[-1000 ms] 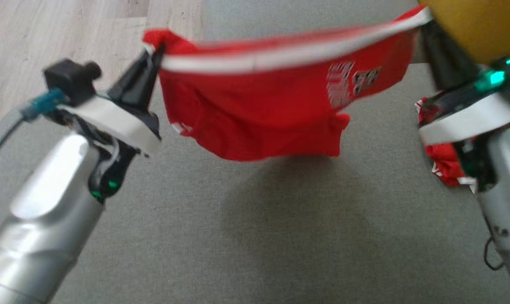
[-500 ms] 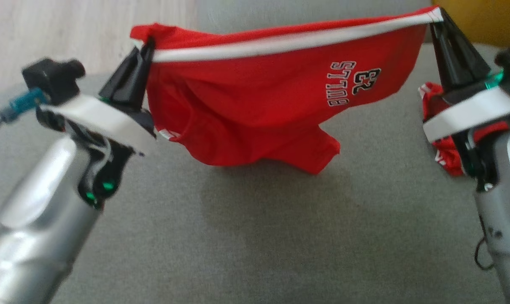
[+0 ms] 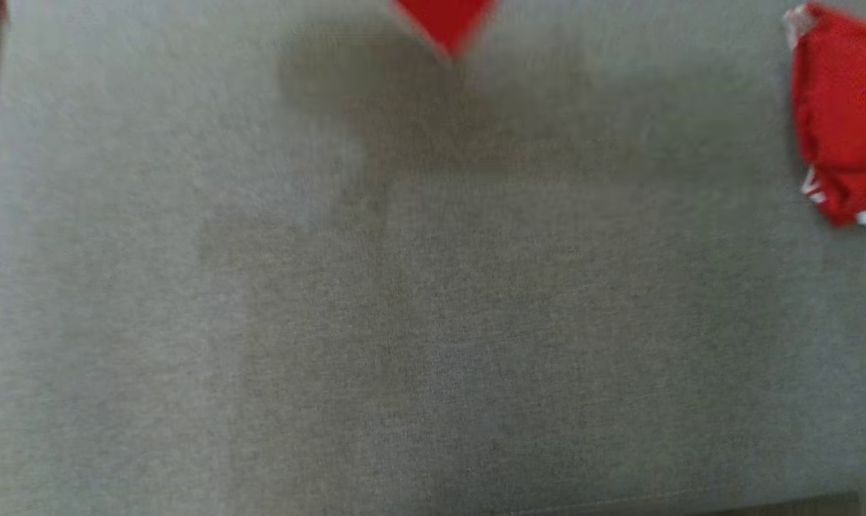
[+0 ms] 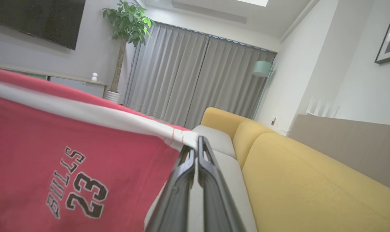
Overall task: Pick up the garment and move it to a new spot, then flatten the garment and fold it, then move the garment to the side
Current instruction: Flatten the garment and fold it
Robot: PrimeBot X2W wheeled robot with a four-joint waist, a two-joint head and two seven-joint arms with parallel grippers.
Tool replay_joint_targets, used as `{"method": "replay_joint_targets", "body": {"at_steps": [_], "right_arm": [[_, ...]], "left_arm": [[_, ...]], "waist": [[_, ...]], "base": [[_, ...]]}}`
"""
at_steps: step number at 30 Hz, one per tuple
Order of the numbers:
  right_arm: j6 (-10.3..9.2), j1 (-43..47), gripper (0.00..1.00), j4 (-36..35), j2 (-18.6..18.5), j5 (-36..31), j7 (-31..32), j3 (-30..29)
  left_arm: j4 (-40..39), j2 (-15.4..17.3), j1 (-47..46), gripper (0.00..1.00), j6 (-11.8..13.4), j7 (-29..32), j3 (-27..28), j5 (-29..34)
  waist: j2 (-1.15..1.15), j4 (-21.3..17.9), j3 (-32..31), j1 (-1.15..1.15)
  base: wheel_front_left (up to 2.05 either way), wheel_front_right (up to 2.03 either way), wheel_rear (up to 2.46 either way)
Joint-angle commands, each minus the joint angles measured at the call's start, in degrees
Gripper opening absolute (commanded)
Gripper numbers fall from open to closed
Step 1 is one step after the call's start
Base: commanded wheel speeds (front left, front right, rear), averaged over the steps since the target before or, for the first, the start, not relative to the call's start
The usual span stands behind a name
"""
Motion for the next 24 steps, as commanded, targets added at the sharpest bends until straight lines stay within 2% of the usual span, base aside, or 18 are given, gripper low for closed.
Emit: {"method": "replay_joint_targets", "body": {"at_steps": [1,6,10,13,19,24], "right_arm": [[-0.06,-1.64,0.0,0.09,0.27,-0.62,-1.31,-1.9],[-0.06,-5.27,0.0,9.33,3.49,-4.12,-7.62,-4.67],[-0.06,-2.17,0.0,15.15,4.16,-4.74,-8.82,-1.85],[-0.06,1.55,0.0,18.66,3.65,-3.51,-9.12,1.49],[-0.06,10.21,0.0,22.79,1.24,6.0,-7.28,15.75],[-0.06,16.43,0.0,17.85,-4.95,16.52,-2.98,29.62]], "left_arm": [[0.45,2.94,-2.73,0.0,0.23,-1.44,3.11,0.4],[7.47,-1.07,-6.17,0.0,-1.52,-10.0,4.07,-0.38],[10.18,-3.47,-2.43,0.0,-2.6,-12.02,0.21,-1.28],[8.54,-4.74,2.72,0.0,-2.67,-12.38,-4.61,-3.55],[3.8,-1.31,14.44,0.0,-2.69,-11.72,-17.43,-6.45],[-0.28,2.59,22.7,0.0,-2.69,-11.1,-26.17,-10.16]], "waist": [[0.0,-0.55,4.84,-0.03],[0.0,0.62,5.7,-0.03],[0.0,1.8,5.1,-0.03],[0.0,2.66,4.19,-0.03],[0.0,3.74,1.07,-0.03],[0.0,4.01,-2.7,-0.03]], "base": [[0.0,0.0,0.0],[0.0,0.0,0.0],[0.0,0.0,0.0],[0.0,0.0,0.0],[0.0,0.0,0.0],[0.0,0.0,0.0]]}}
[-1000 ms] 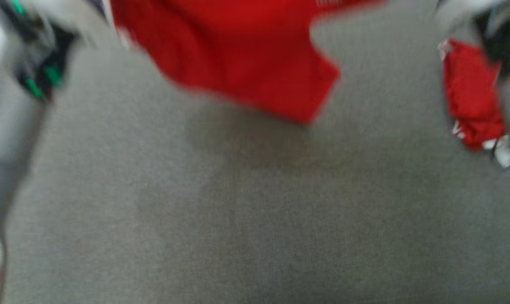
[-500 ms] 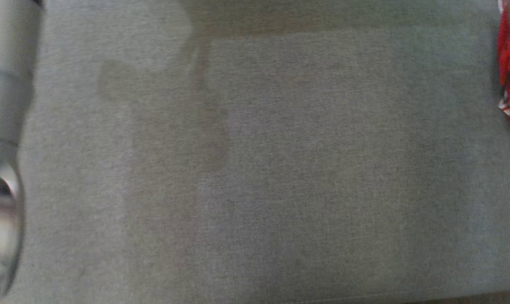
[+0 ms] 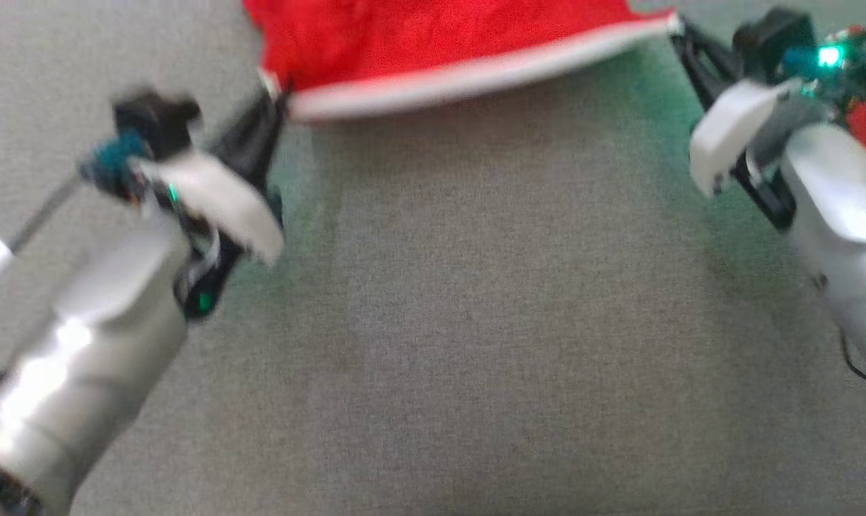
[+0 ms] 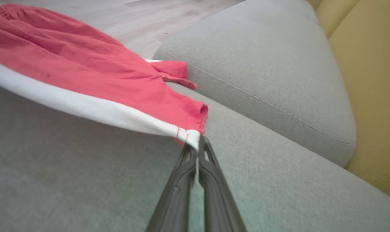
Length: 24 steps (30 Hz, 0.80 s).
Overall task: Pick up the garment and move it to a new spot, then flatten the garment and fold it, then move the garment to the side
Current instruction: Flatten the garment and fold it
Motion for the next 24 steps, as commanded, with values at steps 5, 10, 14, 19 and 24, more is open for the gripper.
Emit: {"method": "replay_joint_targets", "body": {"at_steps": [5,10,14,19,24], "right_arm": [[-0.06,4.21,0.0,-9.88,-9.67,11.57,4.83,13.34],[-0.06,5.45,0.0,-14.78,-14.25,18.58,7.18,18.8],[-0.06,5.9,0.0,-20.18,-18.61,23.71,9.11,24.02],[-0.06,7.61,0.0,-26.72,-23.44,26.09,11.19,27.56],[-0.06,11.96,0.0,-33.63,-28.25,27.72,13.72,28.37]], "left_arm": [[-4.02,6.31,3.23,0.0,0.1,-0.91,-6.57,-1.01],[-4.72,7.5,5.22,0.0,0.09,-1.89,-9.37,-2.03],[-5.38,8.16,6.63,0.0,0.09,-2.66,-11.31,-2.65],[-6.58,9.22,9.15,0.0,0.09,-2.54,-13.73,-1.87],[-9.31,10.43,12.56,0.0,0.09,-1.31,-14.86,-2.41]], "waist": [[0.0,0.09,-5.6,0.01],[0.0,-0.57,-7.99,0.01],[0.0,-1.62,-10.13,0.01],[0.0,-2.82,-13.44,0.01],[0.0,-3.55,-17.81,0.01]], "base": [[0.0,0.0,0.0],[0.0,0.0,0.0],[0.0,0.0,0.0],[0.0,0.0,0.0],[0.0,0.0,0.0]]}}
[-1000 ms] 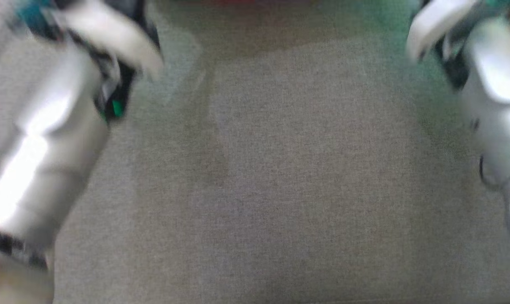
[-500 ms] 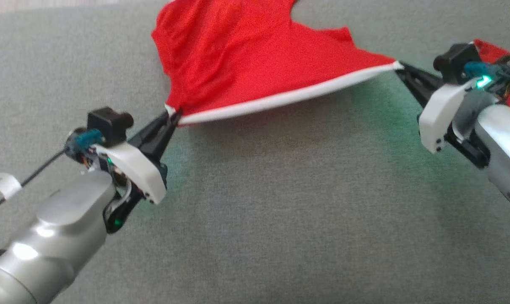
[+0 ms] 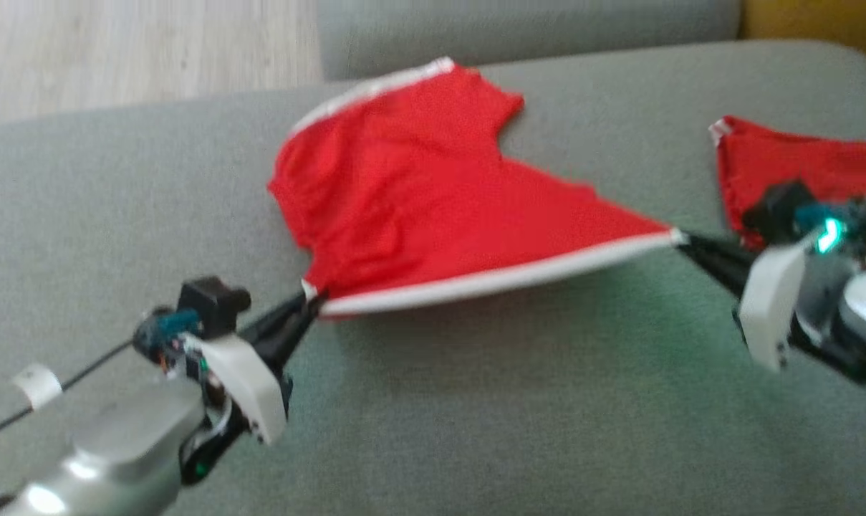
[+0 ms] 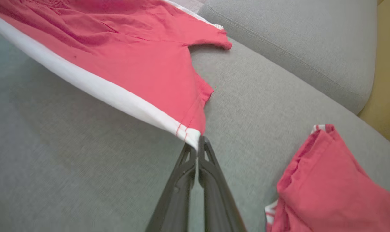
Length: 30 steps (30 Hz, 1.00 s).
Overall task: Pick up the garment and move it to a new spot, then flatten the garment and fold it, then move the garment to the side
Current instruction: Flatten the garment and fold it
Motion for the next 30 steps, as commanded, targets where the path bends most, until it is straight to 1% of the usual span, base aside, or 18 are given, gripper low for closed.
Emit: {"method": "replay_joint_targets", "body": {"at_steps": [1,4,7,8,12,15,20,25,30], "right_arm": [[-0.06,1.93,0.0,-2.0,-3.27,0.9,0.58,-0.6],[-0.06,5.3,0.0,-6.53,-6.42,1.64,2.4,-0.54],[-0.06,9.0,0.0,-11.26,-9.96,1.16,4.35,-0.52],[-0.06,10.63,0.0,-13.81,-12.1,2.11,4.62,-0.52],[-0.06,11.23,0.0,-15.8,-14.62,3.56,3.5,-1.2],[-0.06,10.0,0.0,-15.71,-14.53,3.13,2.83,-2.38],[-0.06,6.82,0.0,-14.29,-12.58,1.86,2.13,-4.71],[-0.06,2.65,0.0,-11.81,-10.43,-0.01,1.74,-6.73],[-0.06,-1.24,0.0,-9.42,-8.65,-1.35,1.77,-7.68]], "left_arm": [[-1.55,2.89,-0.62,0.0,0.1,0.39,1.8,-0.45],[-5.37,4.55,2.55,0.0,0.1,3.14,1.36,-1.62],[-11.04,6.86,5.51,0.0,0.1,6.06,1.07,-2.56],[-14.26,8.3,6.72,0.0,0.29,7.18,1.02,-2.95],[-19.36,9.77,7.49,0.0,2.42,7.62,1.41,-3.19],[-21.07,9.97,7.08,0.0,3.99,7.16,2.16,-3.0],[-21.46,9.33,5.44,0.0,5.64,5.36,4.12,-2.72],[-20.35,8.71,3.03,0.0,5.83,4.23,5.94,-2.65],[-18.88,7.81,0.85,0.0,5.51,3.71,7.11,-2.6]], "waist": [[0.0,-0.65,-2.67,0.01],[0.0,-0.81,-5.02,0.01],[0.0,-0.5,-6.57,0.01],[0.0,-0.22,-6.98,0.01],[0.0,0.24,-7.03,0.01],[0.0,0.58,-6.58,0.01],[0.0,1.27,-4.56,0.01],[0.0,2.63,-1.42,0.01],[0.0,4.17,1.21,0.01]], "base": [[0.0,0.0,0.0],[0.0,0.0,0.0],[0.0,0.0,0.0],[0.0,0.0,0.0],[0.0,0.0,0.0],[0.0,0.0,0.0],[0.0,0.0,0.0],[0.0,0.0,0.0],[0.0,0.0,0.0]]}}
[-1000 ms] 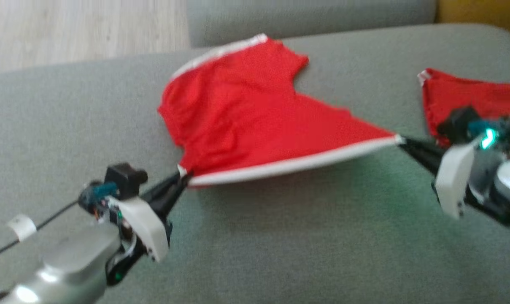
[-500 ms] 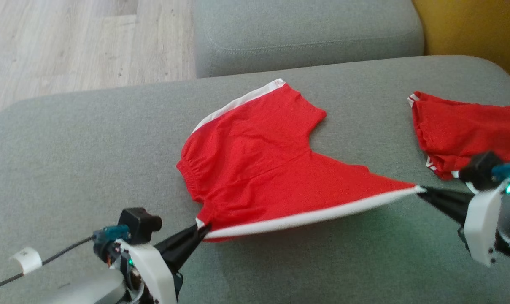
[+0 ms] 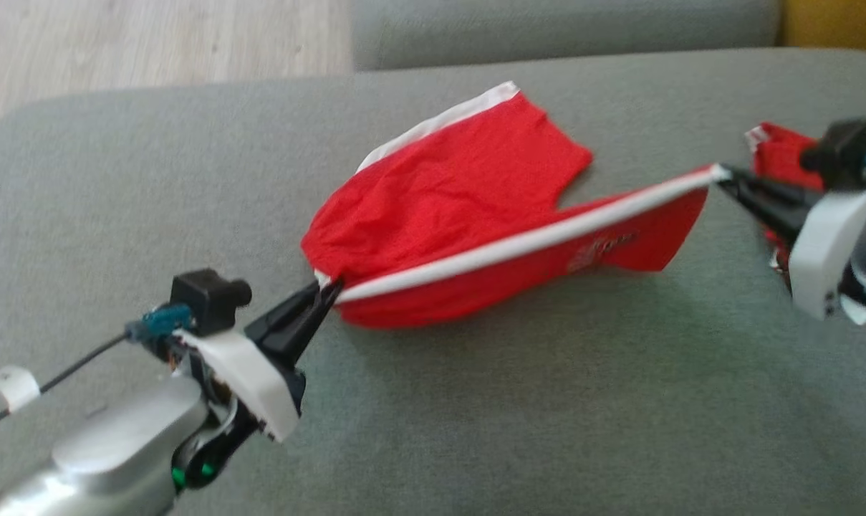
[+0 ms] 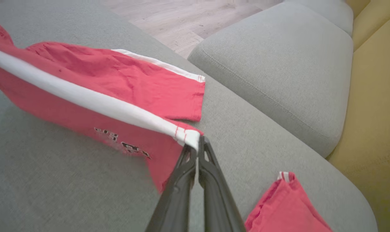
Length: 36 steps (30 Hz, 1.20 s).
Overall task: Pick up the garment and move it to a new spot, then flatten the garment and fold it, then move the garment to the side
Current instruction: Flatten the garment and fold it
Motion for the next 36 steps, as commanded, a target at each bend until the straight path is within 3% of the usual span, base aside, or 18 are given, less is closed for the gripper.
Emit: {"method": "replay_joint_targets", "body": {"at_steps": [1,18,24,36], "right_arm": [[-0.06,-1.66,0.0,0.47,-0.7,-0.49,-0.31,-1.42],[-0.06,-14.55,0.0,11.78,6.27,-1.36,0.25,4.28],[-0.06,-19.47,0.0,16.54,8.04,-2.35,-0.22,5.06],[-0.06,-27.94,0.0,25.89,14.95,-5.45,0.47,5.71]], "left_arm": [[0.05,1.25,-3.41,0.0,-0.17,-0.84,3.31,0.12],[10.46,-5.79,-10.62,0.0,-2.77,-1.46,4.95,-0.28],[15.47,-9.37,-14.72,0.0,-3.33,0.35,6.2,-2.07],[27.22,-15.11,-24.78,0.0,-4.88,4.85,6.98,-3.77]], "waist": [[0.0,1.59,1.87,-0.01],[0.0,7.68,8.37,-0.01],[0.0,8.9,12.71,-0.01],[0.0,10.95,19.78,-0.01]], "base": [[0.0,0.0,0.0],[0.0,0.0,0.0],[0.0,0.0,0.0],[0.0,0.0,0.0]]}}
